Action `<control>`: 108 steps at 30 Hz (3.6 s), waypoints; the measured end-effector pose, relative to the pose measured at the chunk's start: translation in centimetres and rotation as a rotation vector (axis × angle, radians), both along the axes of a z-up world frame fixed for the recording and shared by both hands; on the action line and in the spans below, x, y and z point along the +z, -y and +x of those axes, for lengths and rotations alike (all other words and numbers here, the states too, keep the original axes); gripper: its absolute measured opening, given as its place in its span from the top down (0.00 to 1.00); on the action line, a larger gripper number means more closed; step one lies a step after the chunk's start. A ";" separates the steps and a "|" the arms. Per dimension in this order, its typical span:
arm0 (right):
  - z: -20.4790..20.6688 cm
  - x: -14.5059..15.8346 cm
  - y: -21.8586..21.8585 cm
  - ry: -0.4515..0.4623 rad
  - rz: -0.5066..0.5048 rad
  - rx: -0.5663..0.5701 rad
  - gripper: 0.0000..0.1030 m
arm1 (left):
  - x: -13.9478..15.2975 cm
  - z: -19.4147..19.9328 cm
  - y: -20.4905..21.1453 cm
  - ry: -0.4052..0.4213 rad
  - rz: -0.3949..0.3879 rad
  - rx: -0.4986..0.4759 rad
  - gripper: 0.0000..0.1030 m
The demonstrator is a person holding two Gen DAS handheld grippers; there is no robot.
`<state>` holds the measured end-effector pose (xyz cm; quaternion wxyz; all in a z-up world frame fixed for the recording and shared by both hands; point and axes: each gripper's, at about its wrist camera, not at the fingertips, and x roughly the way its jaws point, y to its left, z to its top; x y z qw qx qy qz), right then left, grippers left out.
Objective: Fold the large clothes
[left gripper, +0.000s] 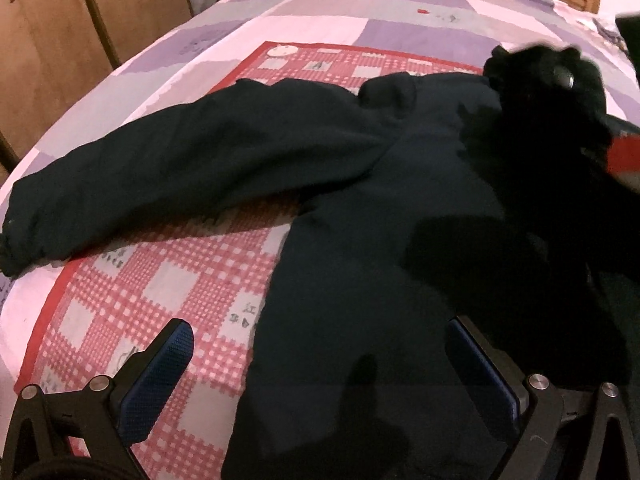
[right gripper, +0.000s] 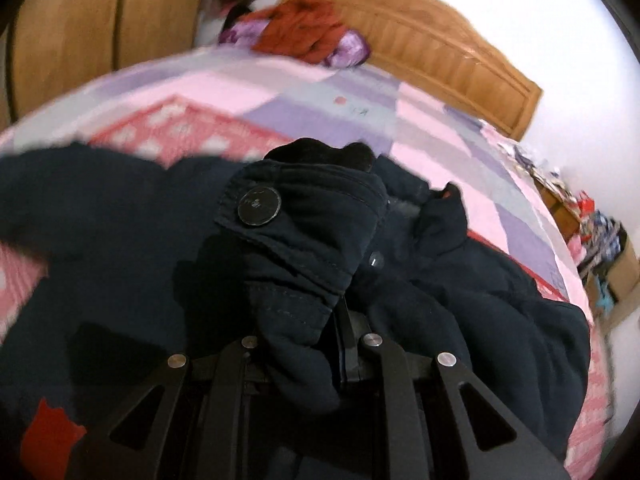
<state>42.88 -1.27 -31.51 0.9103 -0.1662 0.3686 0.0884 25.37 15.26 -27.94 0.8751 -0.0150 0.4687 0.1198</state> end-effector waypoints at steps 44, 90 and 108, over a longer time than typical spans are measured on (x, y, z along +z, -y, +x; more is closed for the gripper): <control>1.1 2.0 33.6 -0.003 0.054 -0.318 0.08 | -4.9 17.5 11.4 -0.033 0.028 -0.138 0.00; -2.7 3.5 29.7 0.015 -0.031 -0.307 0.00 | -0.2 14.7 13.2 0.132 -0.068 -0.171 0.00; 5.6 -2.6 37.4 -0.252 0.094 -0.413 0.00 | -6.1 20.1 9.6 -0.013 -0.122 -0.081 0.00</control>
